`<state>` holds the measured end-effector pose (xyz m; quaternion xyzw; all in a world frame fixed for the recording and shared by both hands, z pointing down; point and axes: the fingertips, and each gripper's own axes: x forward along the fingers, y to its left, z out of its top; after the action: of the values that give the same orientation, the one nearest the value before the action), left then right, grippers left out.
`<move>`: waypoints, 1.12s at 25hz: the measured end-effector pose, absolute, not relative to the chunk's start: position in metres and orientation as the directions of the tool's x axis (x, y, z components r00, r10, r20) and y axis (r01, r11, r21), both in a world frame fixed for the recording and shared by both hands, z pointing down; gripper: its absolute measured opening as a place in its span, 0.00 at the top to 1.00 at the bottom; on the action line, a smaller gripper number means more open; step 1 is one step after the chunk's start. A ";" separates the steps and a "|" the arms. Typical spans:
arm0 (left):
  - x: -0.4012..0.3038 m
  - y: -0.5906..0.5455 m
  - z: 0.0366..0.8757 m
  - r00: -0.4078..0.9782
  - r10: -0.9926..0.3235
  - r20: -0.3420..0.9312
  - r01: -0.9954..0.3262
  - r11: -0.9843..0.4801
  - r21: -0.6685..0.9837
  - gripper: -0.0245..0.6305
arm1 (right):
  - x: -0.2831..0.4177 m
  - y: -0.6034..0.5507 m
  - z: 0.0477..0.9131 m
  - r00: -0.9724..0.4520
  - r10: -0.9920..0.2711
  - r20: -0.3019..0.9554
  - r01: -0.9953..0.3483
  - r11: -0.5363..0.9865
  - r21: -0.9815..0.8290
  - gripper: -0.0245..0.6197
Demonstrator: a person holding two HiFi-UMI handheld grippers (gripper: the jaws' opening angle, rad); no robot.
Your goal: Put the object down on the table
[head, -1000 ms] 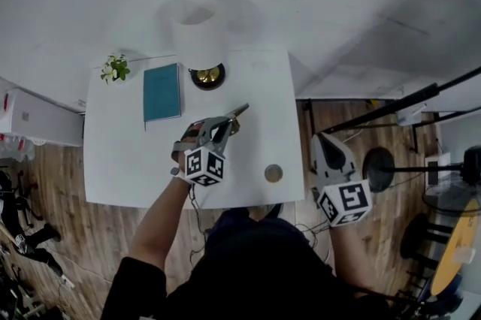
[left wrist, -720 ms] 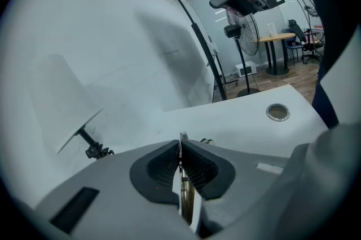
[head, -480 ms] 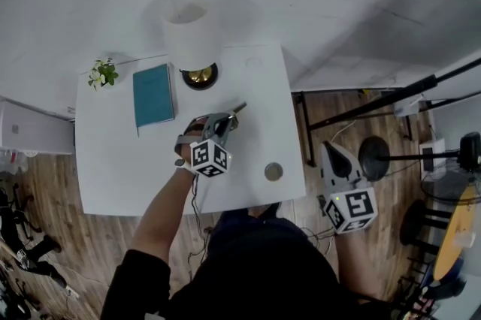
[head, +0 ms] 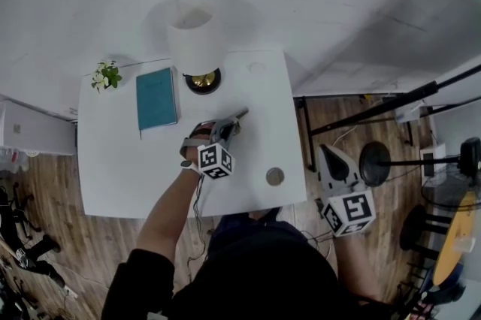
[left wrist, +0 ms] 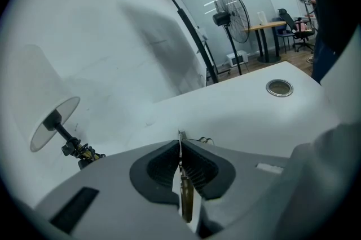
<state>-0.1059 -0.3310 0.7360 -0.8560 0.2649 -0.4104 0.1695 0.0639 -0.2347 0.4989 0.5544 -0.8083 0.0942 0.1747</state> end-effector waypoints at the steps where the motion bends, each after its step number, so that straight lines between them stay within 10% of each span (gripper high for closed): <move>1: -0.107 -0.331 0.738 0.515 -0.594 0.618 -0.311 -0.802 -0.511 0.94 | 0.063 -0.235 0.499 -0.328 -0.861 0.387 -0.928 0.371 0.039 0.95; 12: -0.107 -0.320 0.752 0.476 -0.536 0.697 -0.343 -0.843 -0.414 0.91 | 0.066 -0.239 0.505 -0.377 -0.846 0.376 -0.915 0.404 -0.009 0.95; 18: -0.104 -0.297 0.744 0.464 -0.500 0.731 -0.390 -0.856 -0.339 0.72 | 0.070 -0.237 0.505 -0.413 -0.836 0.361 -0.902 0.430 -0.036 0.95; 28: -0.109 -0.279 0.644 0.490 -0.623 0.610 -0.675 -0.714 -0.186 0.73 | 0.079 -0.247 0.484 -0.476 -0.833 0.281 -0.875 0.479 -0.062 0.95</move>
<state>-0.1093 -0.2786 0.6441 -0.8623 0.3764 -0.3366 -0.0388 0.0786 -0.2472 0.4843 0.5006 -0.8534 0.0987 0.1066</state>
